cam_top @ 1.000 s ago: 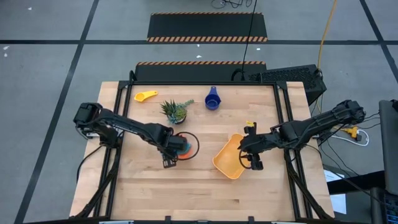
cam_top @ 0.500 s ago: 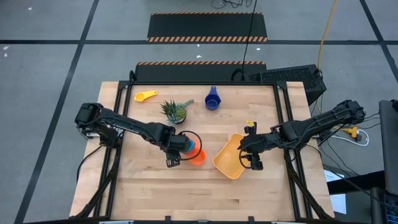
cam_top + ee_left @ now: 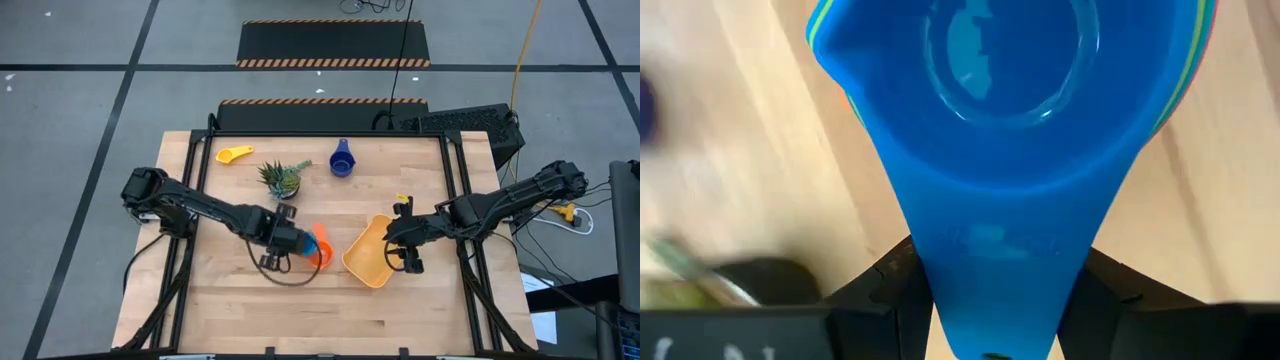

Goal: Nest measuring cups in basket
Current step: Stack the measuring cups on the orange measuring cup

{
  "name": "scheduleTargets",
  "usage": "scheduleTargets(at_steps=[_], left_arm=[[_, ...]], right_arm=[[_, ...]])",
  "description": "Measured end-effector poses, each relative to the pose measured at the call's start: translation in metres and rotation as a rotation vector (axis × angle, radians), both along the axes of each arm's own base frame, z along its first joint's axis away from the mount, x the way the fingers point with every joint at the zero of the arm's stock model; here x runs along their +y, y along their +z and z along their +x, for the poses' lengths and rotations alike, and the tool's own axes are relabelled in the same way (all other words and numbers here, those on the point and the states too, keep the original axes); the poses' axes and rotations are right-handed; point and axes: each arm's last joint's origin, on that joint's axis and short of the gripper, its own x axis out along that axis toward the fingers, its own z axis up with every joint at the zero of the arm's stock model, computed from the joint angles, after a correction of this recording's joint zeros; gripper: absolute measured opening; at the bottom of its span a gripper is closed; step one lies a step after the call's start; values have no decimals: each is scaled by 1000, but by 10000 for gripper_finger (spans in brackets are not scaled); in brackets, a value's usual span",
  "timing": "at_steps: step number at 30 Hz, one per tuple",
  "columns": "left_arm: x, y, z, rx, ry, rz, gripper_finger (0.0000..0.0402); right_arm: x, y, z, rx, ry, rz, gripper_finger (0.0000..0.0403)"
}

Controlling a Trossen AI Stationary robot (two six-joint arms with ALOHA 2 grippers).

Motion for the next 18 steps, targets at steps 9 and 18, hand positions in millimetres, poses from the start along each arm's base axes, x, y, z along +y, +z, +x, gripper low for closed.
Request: scheduleTargets(at_steps=[9, 18], left_arm=[[-6, 3, 4, -5, -333, 248, 158], [-2, 3, 19, -18, -686, 423, 158]], right_arm=[[-1, 0, 0, 2, -13, -19, 169], [-1, 0, 0, 5, -43, -2, 169]])
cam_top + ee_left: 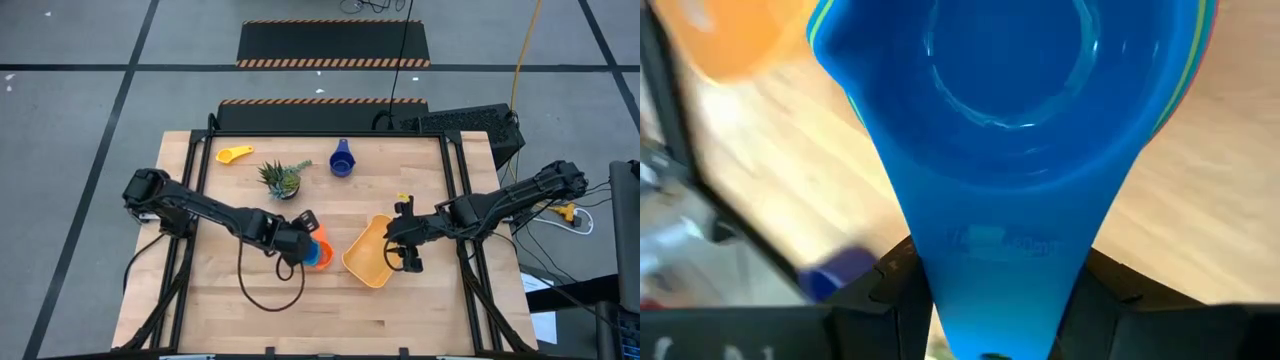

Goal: Nest measuring cups in basket
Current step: Stack the measuring cups on the orange measuring cup

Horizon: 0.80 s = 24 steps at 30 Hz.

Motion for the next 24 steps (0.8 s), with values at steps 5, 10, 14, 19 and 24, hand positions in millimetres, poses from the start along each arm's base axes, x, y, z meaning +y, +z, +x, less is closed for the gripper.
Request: scheduleTargets(at_steps=[5, 10, 14, 19, 24], left_arm=[[2, -12, 9, 39, -116, 57, 158], [3, -27, 18, 75, -179, 95, 158], [2, -28, 23, 59, -238, 128, 158], [5, -28, 25, 60, -246, 132, 158], [3, -29, 25, 61, -277, 114, 158]], right_arm=[[0, 0, 1, -5, -15, 14, 169], [0, 1, 1, -13, -40, 37, 169], [3, 2, 1, -15, -51, 55, 169], [8, 1, 0, -13, -48, 72, 169], [13, 2, -2, -12, -46, 88, 169]])
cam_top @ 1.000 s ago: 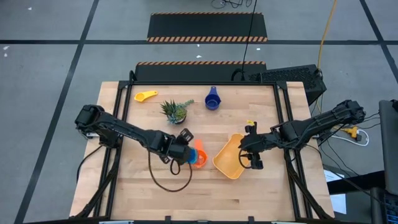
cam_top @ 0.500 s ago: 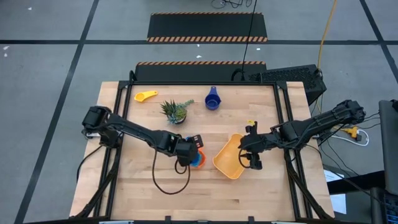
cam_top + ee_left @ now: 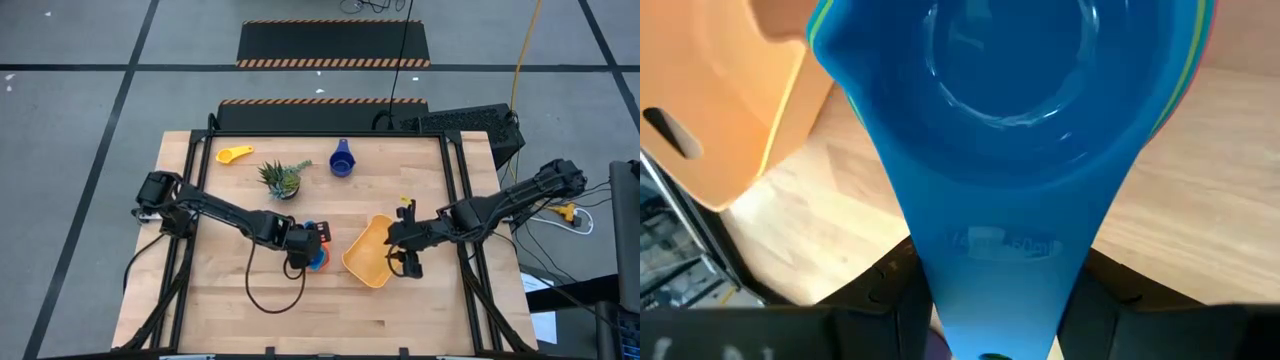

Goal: Nest measuring cups in basket
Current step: Stack the measuring cups on the orange measuring cup

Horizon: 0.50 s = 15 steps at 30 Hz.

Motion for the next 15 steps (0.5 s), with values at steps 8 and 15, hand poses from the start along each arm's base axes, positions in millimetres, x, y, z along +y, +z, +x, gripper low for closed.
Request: scheduleTargets(at_steps=[8, 15], left_arm=[[0, 0, 0, -3, 16, -8, 190], [0, 0, 0, -17, 55, -32, 315]], right_arm=[[7, 0, -3, -3, -2, 3, 169], [10, 0, -4, -3, 2, 7, 169]])
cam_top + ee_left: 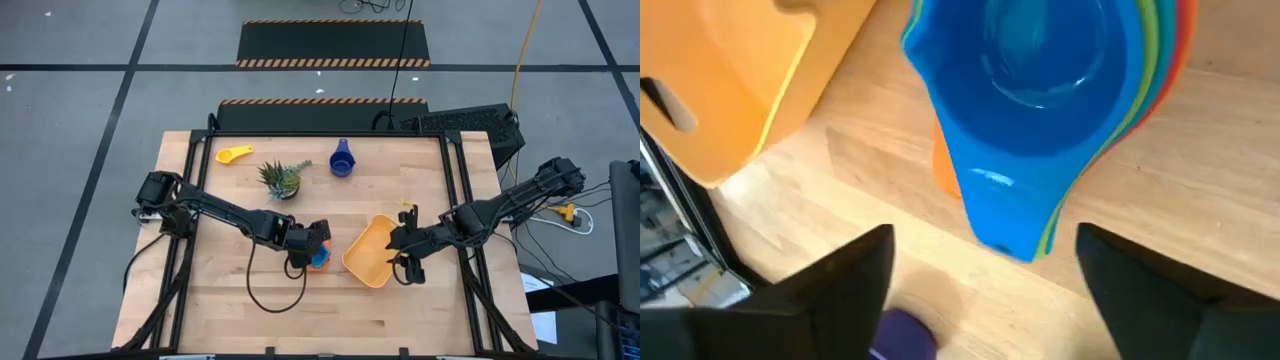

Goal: Nest measuring cups in basket
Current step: Stack the measuring cups on the orange measuring cup

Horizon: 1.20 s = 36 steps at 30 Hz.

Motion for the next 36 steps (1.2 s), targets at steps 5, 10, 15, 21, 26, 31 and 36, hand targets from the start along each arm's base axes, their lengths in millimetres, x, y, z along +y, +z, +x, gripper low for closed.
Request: scheduleTargets(at_steps=[5, 10, 15, 21, 26, 31, 36], left_arm=[[2, 1, 0, -49, 125, 8, 356], [5, 0, -2, -91, 295, -6, 367], [3, 1, -2, -69, 226, 34, 350], [-5, 8, 10, -129, -39, 130, 313], [-7, 8, 10, -121, -88, 68, 287], [-6, 3, 3, -34, -79, 64, 272], [-2, 2, 0, -23, -6, 138, 270]], right_arm=[[0, 0, 0, -8, -3, -20, 169], [0, 0, 0, -11, 13, -33, 169], [0, 2, 2, -48, 20, -58, 169], [0, 3, 4, -66, 28, -60, 169], [0, 3, 3, -64, 24, -55, 169], [0, 3, 3, -66, 44, -70, 169], [0, 3, 4, -70, 49, -77, 169]])
